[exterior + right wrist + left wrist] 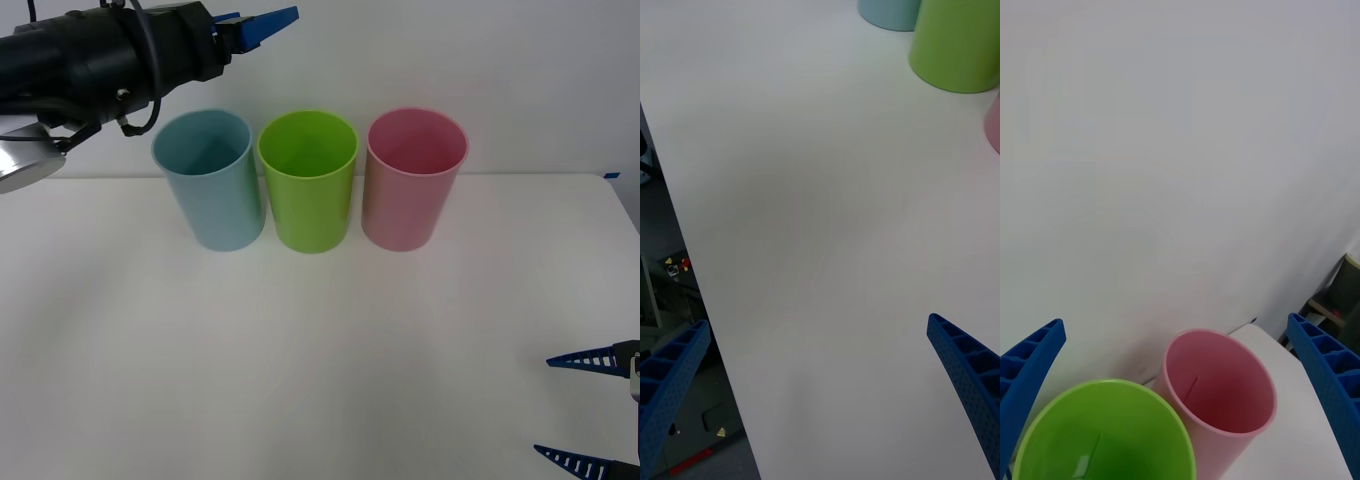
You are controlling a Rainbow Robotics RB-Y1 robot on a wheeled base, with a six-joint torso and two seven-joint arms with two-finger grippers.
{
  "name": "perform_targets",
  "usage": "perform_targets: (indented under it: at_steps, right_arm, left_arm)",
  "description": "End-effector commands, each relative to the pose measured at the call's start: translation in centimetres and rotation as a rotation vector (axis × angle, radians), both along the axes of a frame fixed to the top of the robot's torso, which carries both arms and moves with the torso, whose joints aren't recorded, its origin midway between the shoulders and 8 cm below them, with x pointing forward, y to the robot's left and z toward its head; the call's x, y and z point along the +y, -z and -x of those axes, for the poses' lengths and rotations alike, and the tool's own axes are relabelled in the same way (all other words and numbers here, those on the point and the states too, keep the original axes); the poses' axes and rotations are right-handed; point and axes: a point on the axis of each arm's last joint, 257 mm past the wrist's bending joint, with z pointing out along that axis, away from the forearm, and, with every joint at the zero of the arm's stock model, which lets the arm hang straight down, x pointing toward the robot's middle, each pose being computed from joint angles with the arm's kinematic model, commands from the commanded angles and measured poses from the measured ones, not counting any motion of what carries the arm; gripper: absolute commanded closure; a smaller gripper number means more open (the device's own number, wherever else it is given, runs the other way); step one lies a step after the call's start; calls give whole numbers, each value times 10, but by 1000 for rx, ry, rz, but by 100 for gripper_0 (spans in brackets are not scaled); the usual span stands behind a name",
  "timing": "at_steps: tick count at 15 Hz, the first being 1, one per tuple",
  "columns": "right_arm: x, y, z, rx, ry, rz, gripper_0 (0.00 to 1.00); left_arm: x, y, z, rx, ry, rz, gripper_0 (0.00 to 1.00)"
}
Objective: Put cans in the blue bin and PET bottles in the pink bin and trash in the green bin.
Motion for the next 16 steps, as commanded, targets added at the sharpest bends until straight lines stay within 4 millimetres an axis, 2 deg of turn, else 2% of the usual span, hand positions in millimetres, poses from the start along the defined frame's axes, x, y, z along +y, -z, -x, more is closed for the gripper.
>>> perform_targets:
  at_steps: [1,5,9,13,16]
  right_arm:
    - [0,0,0,0,0,0,0]
    - [0,0,0,0,0,0,0]
    - [0,0,0,0,0,0,0]
    - [0,0,0,0,0,0,0]
    - [0,0,0,0,0,0,0]
  left_arm:
    - [20,-6,25,-63,6,30,0]
    - [55,8,72,-127,-18,40,0]
    - [88,43,111,-128,-60,16,0]
    - [107,70,133,-120,-93,9,0]
    - [112,97,147,-89,-115,-8,0]
